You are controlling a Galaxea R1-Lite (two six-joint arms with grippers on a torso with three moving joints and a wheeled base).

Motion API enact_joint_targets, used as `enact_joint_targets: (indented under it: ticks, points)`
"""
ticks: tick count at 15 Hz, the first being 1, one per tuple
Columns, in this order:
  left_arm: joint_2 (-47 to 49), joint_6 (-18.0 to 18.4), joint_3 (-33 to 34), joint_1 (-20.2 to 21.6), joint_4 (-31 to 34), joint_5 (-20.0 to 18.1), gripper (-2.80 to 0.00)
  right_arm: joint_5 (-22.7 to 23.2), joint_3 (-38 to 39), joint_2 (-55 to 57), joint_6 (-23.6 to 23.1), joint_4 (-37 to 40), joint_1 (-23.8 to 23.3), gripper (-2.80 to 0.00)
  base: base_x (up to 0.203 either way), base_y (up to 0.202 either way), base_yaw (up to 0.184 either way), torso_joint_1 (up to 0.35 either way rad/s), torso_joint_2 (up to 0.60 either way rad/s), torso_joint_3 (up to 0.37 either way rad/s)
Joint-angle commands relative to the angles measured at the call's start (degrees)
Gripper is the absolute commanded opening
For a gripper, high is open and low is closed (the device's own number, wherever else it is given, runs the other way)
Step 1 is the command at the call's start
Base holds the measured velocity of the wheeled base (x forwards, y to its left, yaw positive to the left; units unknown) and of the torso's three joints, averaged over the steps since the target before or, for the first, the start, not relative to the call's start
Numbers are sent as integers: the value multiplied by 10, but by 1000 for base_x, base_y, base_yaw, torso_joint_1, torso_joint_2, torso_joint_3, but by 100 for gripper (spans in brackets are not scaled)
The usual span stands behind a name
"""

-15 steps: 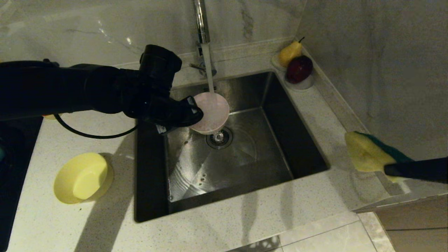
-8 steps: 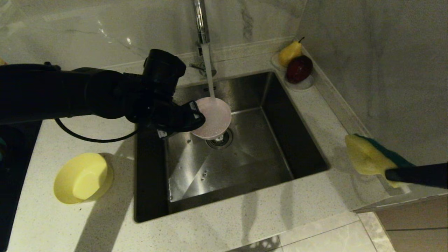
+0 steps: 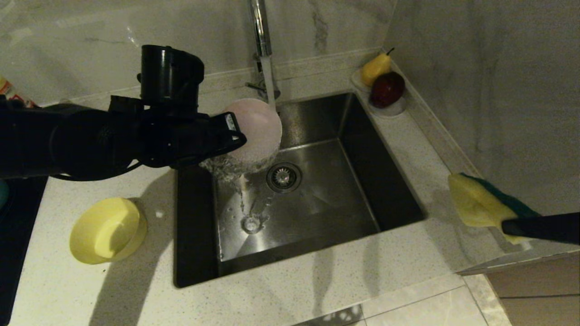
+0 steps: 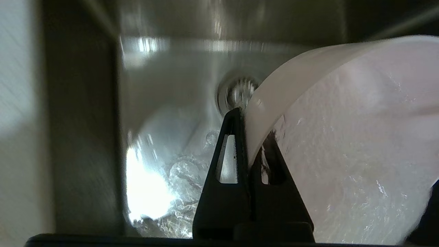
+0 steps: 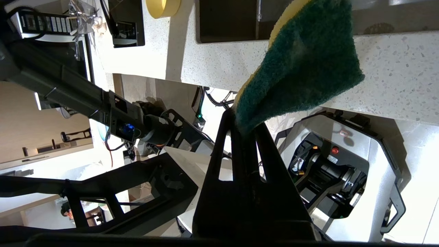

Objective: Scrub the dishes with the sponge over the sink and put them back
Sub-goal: Wash the bowl

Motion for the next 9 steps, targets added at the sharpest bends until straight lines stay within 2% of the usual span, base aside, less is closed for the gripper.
enact_joint_targets:
  ticks: [1, 4, 9]
  points:
    - [-42, 33, 72, 7, -109, 2, -280, 0, -1, 1, 1, 1, 1, -280, 0, 0, 0, 0, 0, 0]
    - [-69, 73, 135, 19, -234, 1, -280, 0, -3, 3, 1, 1, 0, -280, 0, 0, 0, 0, 0, 0]
    - [-93, 158, 205, 21, -394, 0, -280, 1, 0, 7, 1, 1, 0, -280, 0, 0, 0, 0, 0, 0]
